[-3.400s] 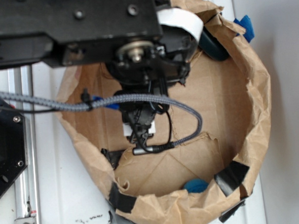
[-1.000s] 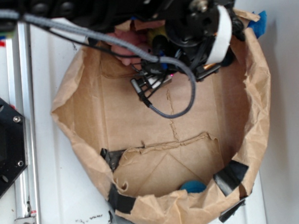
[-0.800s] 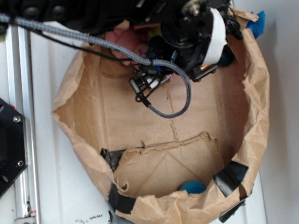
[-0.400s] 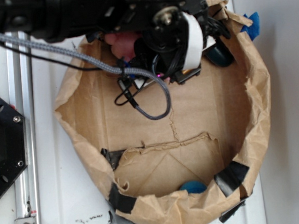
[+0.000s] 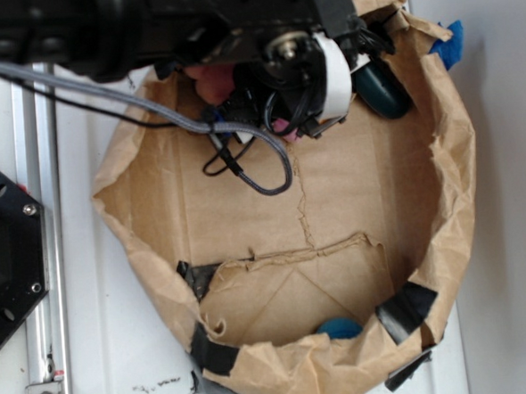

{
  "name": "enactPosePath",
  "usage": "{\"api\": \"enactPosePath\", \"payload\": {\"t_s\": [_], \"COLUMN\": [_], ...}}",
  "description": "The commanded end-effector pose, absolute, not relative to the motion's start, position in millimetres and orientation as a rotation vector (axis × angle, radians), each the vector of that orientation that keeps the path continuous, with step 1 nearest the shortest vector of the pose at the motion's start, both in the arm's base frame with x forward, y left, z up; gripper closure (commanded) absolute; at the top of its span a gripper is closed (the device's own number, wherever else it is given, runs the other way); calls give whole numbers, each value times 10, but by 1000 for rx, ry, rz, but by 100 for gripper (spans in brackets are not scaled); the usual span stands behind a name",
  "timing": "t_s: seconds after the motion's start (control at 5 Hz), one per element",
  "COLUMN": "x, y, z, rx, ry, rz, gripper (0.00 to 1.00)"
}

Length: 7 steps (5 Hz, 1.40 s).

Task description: Grab the green animal.

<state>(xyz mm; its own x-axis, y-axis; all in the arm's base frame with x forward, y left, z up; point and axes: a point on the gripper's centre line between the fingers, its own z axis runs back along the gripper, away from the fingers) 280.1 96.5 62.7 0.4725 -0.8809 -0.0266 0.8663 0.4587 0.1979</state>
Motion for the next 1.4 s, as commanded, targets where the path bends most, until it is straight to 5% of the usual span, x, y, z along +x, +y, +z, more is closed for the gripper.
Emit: {"api": "enactPosePath", "payload": {"t_s": [0.0,1.0,1.2], "x": [2801,3038,3038], "y": [950,968,962], "z": [815,560,543], "rx": [261,261,256], "ry": [-76,-12,-18], "rz": [-1064,-1009,-1010], "gripper": [0,0,100]}}
